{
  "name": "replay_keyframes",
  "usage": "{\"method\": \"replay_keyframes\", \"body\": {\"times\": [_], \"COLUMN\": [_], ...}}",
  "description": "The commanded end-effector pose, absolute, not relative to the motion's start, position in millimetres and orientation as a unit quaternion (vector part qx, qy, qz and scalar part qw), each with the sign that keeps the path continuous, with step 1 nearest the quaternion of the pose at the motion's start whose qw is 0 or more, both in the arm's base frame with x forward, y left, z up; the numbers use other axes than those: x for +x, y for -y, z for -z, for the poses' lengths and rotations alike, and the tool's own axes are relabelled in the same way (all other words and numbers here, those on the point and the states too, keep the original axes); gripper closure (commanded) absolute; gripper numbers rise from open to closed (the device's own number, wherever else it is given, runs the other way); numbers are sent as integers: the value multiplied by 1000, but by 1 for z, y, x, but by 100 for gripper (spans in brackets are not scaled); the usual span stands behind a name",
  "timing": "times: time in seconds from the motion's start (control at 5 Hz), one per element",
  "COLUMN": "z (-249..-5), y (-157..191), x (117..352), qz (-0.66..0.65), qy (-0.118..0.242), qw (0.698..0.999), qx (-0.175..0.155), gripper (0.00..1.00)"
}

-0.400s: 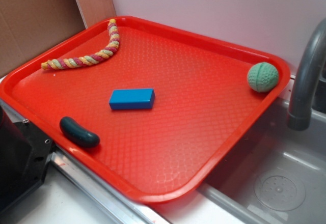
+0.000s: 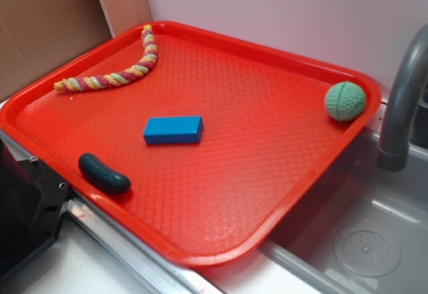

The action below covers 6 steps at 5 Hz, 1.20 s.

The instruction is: Grab the multicolored rope.

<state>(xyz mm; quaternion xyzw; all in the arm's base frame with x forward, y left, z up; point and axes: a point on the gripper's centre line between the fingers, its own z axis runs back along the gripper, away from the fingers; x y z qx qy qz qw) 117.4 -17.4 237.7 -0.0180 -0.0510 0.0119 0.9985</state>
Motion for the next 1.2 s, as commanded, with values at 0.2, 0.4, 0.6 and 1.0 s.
{"method": "replay_keyframes", "body": {"times": [0.2, 0.4, 0.6, 1.0], "z": [-116, -92, -61, -23], "y": [-111, -102, -112, -108], "x": [195, 211, 216, 234], "qz": [-46, -12, 8, 49], "qy": [59, 70, 85, 105], "qw": [997, 996, 995, 993], "qx": [11, 59, 44, 21], "gripper": [0, 0, 0, 0]}}
